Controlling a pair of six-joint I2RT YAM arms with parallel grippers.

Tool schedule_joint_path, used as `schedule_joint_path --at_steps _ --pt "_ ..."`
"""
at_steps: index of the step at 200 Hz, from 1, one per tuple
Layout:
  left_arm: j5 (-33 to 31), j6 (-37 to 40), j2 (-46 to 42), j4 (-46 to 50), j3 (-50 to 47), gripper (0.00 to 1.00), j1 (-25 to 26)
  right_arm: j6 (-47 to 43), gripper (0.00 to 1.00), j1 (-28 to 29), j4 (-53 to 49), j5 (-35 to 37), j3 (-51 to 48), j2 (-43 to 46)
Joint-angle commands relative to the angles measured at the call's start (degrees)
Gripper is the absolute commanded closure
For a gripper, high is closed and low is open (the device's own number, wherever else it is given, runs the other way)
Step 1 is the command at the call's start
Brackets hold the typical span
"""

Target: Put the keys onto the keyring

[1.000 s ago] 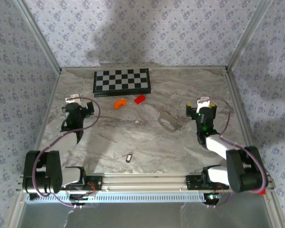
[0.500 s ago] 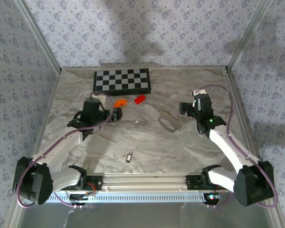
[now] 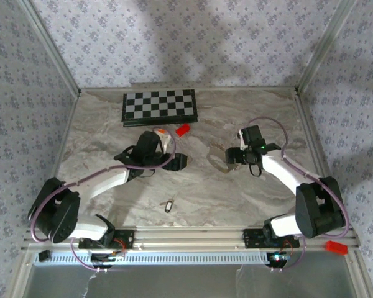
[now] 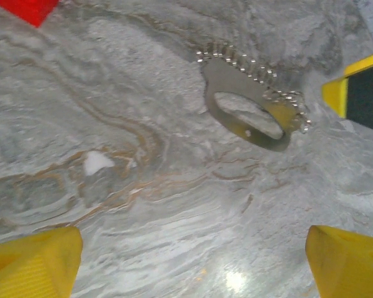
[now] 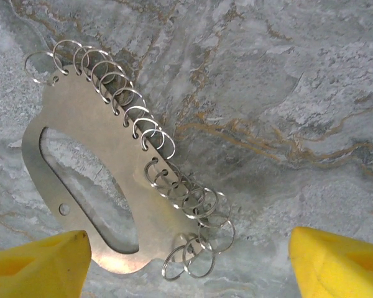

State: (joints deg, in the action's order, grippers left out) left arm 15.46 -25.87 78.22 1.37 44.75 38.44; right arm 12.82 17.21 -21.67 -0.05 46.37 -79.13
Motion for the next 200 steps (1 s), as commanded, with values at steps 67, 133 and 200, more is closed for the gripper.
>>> schedule_joint_path --at_steps 67,133,200 --pt "1.7 0.5 6.7 -5.8 6.8 0.11 6.5 4.6 0.40 -0.1 1.6 -3.0 -6.1 3.0" --pt "1.3 0.3 6.8 -6.8 5.5 0.15 6.7 6.7 0.58 4.9 -0.6 2.0 -6.3 4.4" --pt "-0.8 1.2 4.7 -5.8 3.7 0.16 6.7 6.6 0.66 10.5 -3.8 9.5 -1.2 -1.6"
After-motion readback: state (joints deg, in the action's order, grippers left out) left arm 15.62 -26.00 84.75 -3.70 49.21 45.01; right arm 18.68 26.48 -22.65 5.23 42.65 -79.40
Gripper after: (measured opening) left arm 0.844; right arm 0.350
